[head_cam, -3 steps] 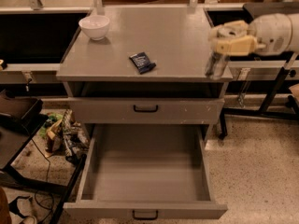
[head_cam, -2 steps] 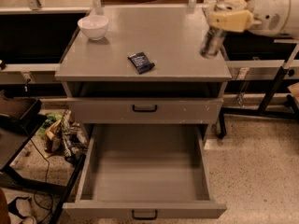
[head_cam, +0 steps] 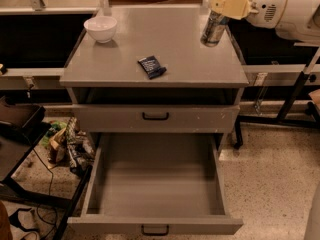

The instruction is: Pick redbull can from middle drawer and place on counter

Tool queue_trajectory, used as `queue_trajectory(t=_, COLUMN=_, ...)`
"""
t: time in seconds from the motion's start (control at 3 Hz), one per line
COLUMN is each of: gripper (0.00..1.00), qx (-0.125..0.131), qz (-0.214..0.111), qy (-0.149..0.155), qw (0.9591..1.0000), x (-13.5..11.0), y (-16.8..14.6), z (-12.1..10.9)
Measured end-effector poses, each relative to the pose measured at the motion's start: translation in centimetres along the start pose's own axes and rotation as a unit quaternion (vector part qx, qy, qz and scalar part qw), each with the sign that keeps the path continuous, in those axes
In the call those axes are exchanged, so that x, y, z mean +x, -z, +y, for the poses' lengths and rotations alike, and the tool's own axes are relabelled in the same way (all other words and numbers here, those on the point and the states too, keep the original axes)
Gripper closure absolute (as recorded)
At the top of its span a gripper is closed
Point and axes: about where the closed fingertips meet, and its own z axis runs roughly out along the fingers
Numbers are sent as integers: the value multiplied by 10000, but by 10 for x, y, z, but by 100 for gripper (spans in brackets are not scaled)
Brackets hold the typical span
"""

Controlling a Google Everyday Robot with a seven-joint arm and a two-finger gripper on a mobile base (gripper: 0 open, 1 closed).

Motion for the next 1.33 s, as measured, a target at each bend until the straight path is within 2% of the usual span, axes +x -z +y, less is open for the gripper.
queue_trajectory(t=0.33, gripper=100, qx=0, qz=0, qy=0, qw=10000, x=0, y=0, z=0)
queue_trajectory(t=0.67, gripper=100, qx=26, qz=-47, qy=2, qw=10000, x=-5, y=-11, z=-17)
queue_trajectory(t=1.0, gripper=100, qx=392, qz=-37, qy=-117, qw=9992, x=-10, y=-46, z=-61)
queue_trajectory(t=1.33, gripper=100, qx=945, qz=166, qy=-263, qw=9950, x=-7, y=-74, z=-98)
